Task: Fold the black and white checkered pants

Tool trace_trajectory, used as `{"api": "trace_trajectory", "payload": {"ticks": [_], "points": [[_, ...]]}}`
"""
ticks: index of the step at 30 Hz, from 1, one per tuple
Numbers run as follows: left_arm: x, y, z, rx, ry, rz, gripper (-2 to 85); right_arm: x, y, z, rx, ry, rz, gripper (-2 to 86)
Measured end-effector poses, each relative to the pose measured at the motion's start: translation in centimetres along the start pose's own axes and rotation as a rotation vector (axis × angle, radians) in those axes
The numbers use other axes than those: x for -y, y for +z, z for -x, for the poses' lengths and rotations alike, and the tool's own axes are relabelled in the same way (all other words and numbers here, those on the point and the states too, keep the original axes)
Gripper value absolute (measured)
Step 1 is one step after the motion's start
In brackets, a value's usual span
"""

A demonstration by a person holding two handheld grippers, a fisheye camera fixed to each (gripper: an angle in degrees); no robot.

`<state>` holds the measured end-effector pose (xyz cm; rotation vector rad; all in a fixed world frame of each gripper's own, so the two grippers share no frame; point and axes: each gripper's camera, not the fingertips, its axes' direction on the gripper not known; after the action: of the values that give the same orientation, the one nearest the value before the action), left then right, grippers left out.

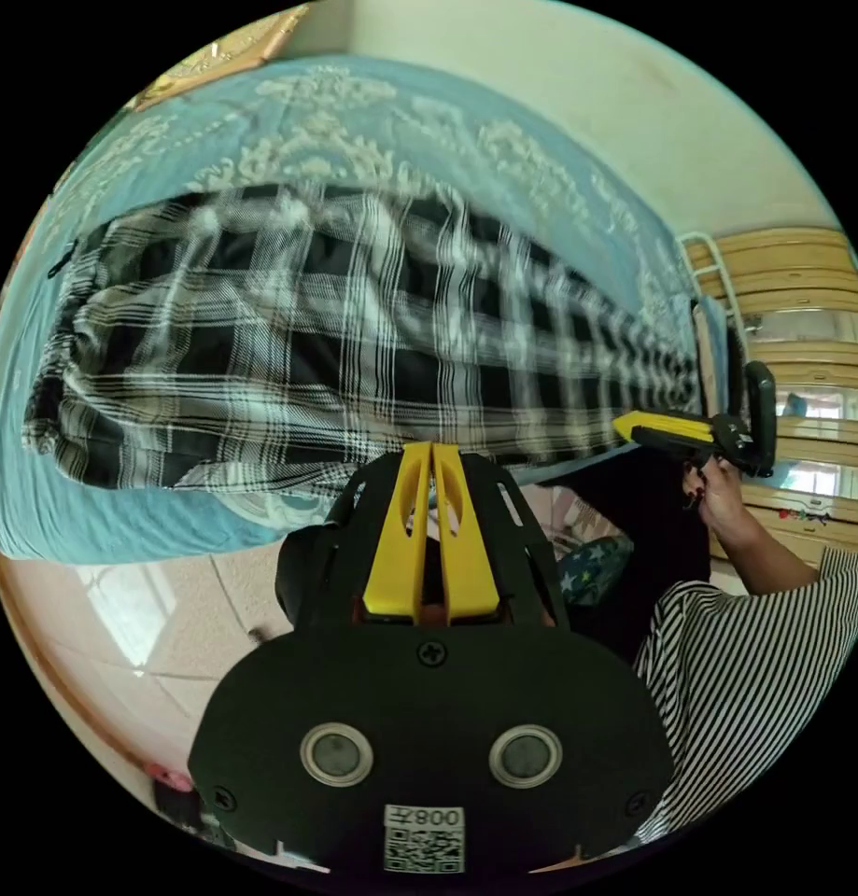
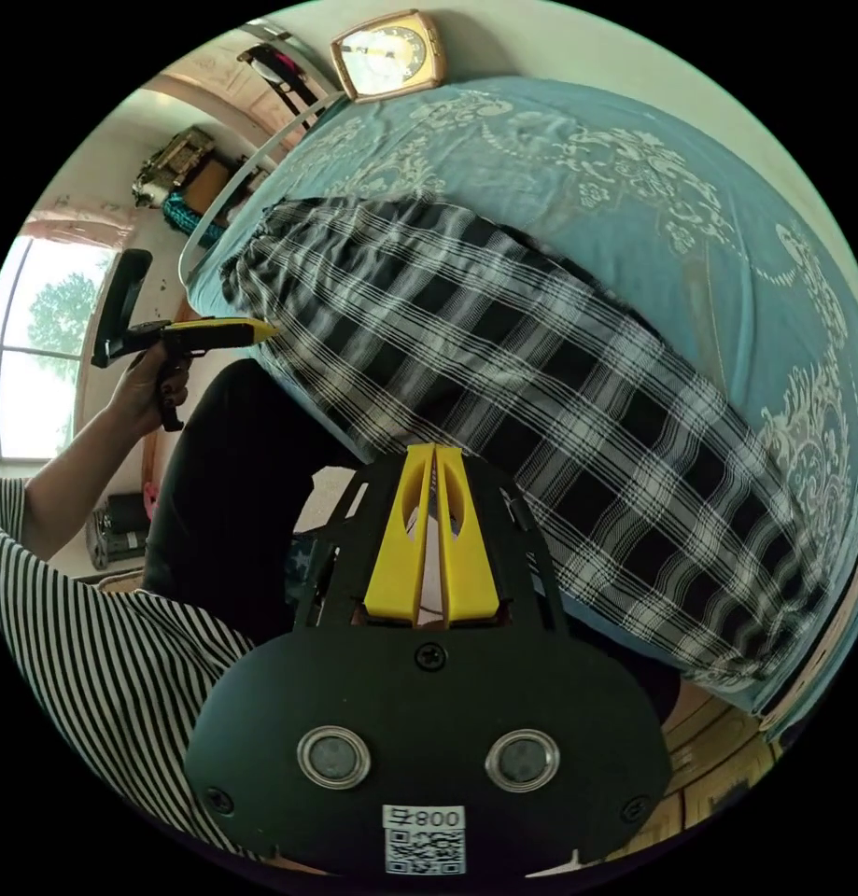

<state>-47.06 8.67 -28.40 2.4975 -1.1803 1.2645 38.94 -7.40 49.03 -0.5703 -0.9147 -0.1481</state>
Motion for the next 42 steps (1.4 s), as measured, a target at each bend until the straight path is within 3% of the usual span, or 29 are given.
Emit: {"api": "trace_trajectory", "payload": {"ticks": [8,13,20,28,33,37,42], "points": [[1.7,8.7,0.8,0.004,0.104,-0.056,0.2,-7.5,-6.9,-4.1,0.178,0.182,-0.184,0.1],[6.7,18.3,-1.2,-0.005,0.225,-0.056,0.1,-12.1,-10.7,-7.2,0.211,0.292,-0.278,0.1],[11.4,31.4,-0.2,0.161,0.303,0.026,0.1,-15.5,-12.1,-7.0,0.282,0.285,-0.238,0.1],[11.0,42.6,6.0,0.181,0.334,0.001,0.1,-16.6,-12.4,-1.7,0.266,0.090,-0.097,0.1],[9.3,48.3,10.9,0.118,0.280,-0.025,0.3,-18.1,-13.3,-1.2,0.292,0.106,-0.098,0.1],[7.2,50.9,13.5,0.005,0.292,-0.149,0.9,-19.7,-14.2,-1.2,0.337,0.143,-0.098,0.3],[6.0,57.3,11.2,-0.159,0.545,-0.071,3.7,-23.4,-17.7,-2.7,0.408,0.254,-0.243,1.0]]}}
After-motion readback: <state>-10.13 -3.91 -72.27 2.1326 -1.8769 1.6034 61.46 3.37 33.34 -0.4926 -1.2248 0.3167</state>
